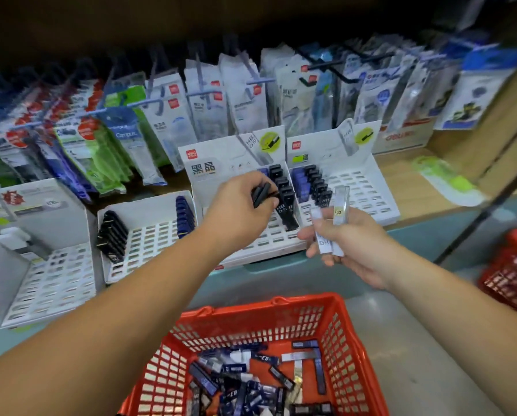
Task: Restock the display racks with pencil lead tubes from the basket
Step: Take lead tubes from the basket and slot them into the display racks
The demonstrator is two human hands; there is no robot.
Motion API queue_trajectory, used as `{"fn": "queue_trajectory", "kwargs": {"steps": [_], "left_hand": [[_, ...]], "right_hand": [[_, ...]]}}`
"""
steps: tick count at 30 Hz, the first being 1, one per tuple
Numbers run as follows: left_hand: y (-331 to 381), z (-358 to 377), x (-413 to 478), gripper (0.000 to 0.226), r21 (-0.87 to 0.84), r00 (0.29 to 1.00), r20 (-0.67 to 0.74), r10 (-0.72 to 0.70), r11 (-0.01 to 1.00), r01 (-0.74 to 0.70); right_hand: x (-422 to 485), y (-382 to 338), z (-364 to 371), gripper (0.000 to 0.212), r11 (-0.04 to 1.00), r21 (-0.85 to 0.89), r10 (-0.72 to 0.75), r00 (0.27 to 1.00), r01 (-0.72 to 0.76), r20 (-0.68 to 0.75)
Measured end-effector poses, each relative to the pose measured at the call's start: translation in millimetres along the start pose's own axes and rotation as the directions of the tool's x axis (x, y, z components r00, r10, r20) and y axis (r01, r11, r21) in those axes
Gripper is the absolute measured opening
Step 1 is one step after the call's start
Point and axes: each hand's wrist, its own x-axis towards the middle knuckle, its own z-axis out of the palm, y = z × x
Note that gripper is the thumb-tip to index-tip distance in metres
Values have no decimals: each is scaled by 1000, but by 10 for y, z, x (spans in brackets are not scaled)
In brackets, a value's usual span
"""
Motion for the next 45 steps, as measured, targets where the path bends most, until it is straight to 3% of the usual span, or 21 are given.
{"fn": "queue_trajectory", "kwargs": {"steps": [5, 12, 17, 20, 23, 27, 31, 34, 36, 42, 45], "left_hand": [[48, 82, 5, 6, 93, 999, 5, 50, 994, -50], [141, 72, -19, 7, 284, 979, 87, 182, 938, -199], [191, 179, 23, 8, 336, 978, 141, 153, 922, -192], [181, 184, -34, 13, 273, 984, 65, 169, 945, -180], [271, 131, -137, 8, 33, 992, -76, 100, 995, -98], [391, 21, -283, 8, -303, 999, -6, -32, 953, 28], [283, -85, -434, 10, -246, 991, 97, -95, 962, 116], [178, -146, -594, 24, -371, 941, 222, -254, 871, 323], [161, -198, -644, 30, -436, 917, 276, -289, 812, 387], [0, -507, -706, 21, -604, 902, 181, -393, 679, 417], [-148, -731, -808, 14, -604, 886, 162, -435, 667, 437]], "right_hand": [[-24, 42, -83, 31, 995, 94, 6, 999, -11, 50], [-108, 25, -92, 23, 995, 96, 4, 995, -14, 98], [-186, -46, -101, 25, 995, 98, 3, 996, -12, 87], [-228, -93, -96, 21, 996, 91, -14, 995, 5, 95], [-270, -135, -75, 16, 1000, -17, -15, 988, 18, 151], [-344, -187, 31, 10, 951, -300, 6, 968, 72, 251], [-386, -226, 165, 13, 936, -344, 27, 957, 78, 290], [-404, -258, 231, 12, 950, -304, 27, 954, 69, 299], [-410, -262, 284, 13, 950, -301, 10, 954, 84, 300], [-409, -303, 478, 11, 919, -381, -53, 990, 99, 129], [-459, -340, 694, 5, 893, -441, -21, 989, 86, 150]]}}
